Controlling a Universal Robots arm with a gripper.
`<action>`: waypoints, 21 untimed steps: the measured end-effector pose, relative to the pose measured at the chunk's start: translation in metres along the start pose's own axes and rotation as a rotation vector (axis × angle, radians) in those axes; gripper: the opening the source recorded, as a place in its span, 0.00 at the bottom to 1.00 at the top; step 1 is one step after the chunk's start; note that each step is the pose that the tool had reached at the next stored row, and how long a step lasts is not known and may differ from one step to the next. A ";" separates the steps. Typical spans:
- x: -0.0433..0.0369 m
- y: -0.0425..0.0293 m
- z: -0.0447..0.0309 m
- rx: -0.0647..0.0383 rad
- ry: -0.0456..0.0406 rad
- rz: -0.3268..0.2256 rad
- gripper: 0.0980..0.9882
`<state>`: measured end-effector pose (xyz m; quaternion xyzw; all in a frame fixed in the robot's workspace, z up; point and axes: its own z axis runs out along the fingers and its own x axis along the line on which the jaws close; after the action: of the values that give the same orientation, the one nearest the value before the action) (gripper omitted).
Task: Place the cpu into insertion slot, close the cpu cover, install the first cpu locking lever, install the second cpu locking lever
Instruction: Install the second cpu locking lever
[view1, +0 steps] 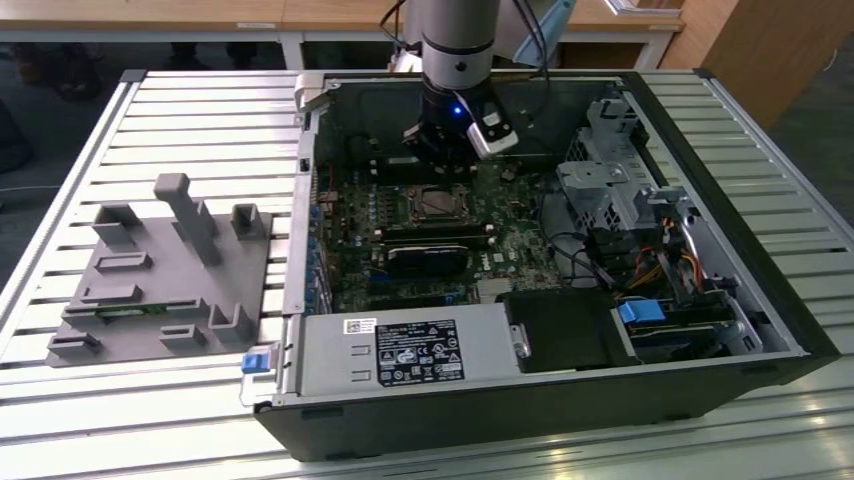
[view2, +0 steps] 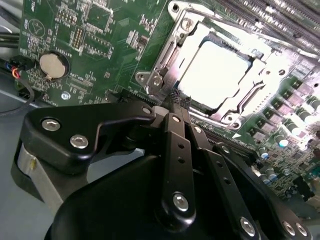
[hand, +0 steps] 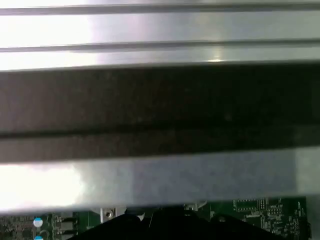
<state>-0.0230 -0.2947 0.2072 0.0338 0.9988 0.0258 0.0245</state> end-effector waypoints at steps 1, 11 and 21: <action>0.0000 -0.0008 -0.0001 0.000 0.0000 0.000 0.01; -0.0010 -0.0013 -0.0173 -0.002 0.0020 0.000 0.01; -0.0019 -0.0105 -0.0228 -0.003 0.0087 0.001 0.01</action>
<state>-0.0230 -0.3064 0.2294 0.0340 0.9988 0.0272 0.0202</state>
